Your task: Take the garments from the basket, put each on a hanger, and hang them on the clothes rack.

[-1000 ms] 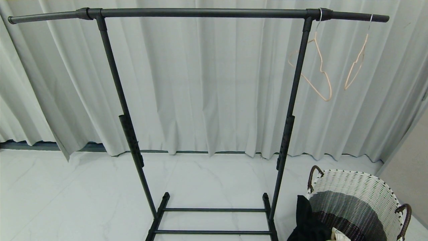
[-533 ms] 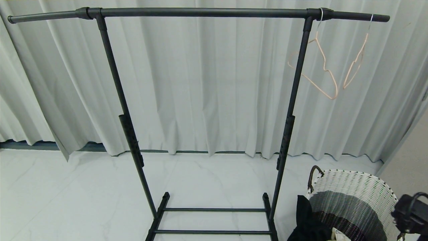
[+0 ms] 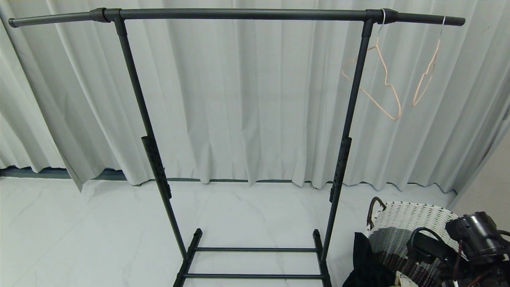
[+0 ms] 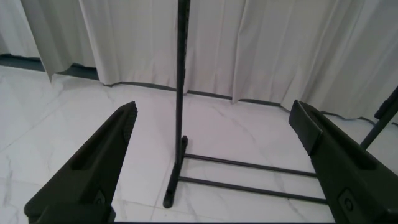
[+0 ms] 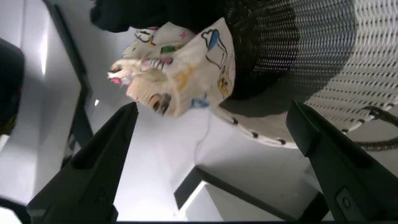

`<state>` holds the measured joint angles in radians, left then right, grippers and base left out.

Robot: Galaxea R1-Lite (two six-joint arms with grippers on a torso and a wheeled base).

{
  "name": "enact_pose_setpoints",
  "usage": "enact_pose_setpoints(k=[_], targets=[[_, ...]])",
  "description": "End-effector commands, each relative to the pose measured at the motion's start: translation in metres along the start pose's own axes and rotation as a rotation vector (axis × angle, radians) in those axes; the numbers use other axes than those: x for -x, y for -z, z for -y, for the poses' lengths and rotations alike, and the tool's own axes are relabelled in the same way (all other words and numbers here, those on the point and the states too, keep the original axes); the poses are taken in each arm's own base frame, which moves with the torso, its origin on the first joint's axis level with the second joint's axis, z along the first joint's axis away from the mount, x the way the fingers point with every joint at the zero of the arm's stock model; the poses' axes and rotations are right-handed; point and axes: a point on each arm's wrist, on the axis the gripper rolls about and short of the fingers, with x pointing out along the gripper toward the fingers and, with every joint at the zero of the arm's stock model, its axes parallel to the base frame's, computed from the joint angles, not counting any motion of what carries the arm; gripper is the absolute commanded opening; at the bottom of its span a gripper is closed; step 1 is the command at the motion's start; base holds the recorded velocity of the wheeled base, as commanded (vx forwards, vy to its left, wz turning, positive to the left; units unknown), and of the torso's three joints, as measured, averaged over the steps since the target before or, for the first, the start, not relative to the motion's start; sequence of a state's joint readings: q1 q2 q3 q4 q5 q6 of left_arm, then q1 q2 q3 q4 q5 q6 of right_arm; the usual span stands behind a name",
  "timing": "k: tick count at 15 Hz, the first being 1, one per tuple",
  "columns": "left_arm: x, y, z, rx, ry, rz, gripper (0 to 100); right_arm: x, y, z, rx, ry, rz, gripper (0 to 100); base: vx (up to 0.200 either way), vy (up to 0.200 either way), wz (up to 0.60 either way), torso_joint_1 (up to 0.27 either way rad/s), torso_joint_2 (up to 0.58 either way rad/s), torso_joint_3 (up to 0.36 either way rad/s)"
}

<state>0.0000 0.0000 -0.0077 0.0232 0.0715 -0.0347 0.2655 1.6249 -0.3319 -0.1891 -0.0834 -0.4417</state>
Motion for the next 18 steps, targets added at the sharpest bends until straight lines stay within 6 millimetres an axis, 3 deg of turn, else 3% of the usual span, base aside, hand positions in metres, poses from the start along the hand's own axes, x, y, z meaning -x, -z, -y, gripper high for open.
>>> enact_pose_setpoints(k=[1,6,12,13,16,18], targets=[[0.000,0.000,0.000,0.001,-0.001,0.000,100,-0.024,0.000,-0.001,0.013,-0.028,-0.074,100,0.000,0.000,0.00,0.000,0.00,0.000],[0.000,0.000,0.000,0.001,-0.001,0.000,100,-0.053,-0.006,0.002,0.011,0.042,-0.075,100,0.000,0.000,0.00,0.000,0.00,0.000],[0.000,0.000,0.000,0.001,-0.001,0.000,100,-0.058,0.001,0.008,0.021,0.105,-0.091,100,0.000,0.000,0.00,0.000,0.00,0.000],[0.000,0.000,0.000,0.001,-0.001,0.000,100,-0.059,0.000,0.008,0.019,0.113,-0.075,0,0.000,0.000,0.00,0.000,0.00,0.000],[0.000,0.000,0.000,0.001,-0.001,0.002,100,-0.055,-0.004,0.010,0.014,0.137,-0.036,0,0.000,0.000,0.00,0.000,0.00,0.000],[0.000,0.000,0.000,-0.021,0.001,0.000,100,-0.033,-0.004,0.012,0.007,0.181,0.021,0,0.000,0.000,0.00,0.000,0.00,0.000]])
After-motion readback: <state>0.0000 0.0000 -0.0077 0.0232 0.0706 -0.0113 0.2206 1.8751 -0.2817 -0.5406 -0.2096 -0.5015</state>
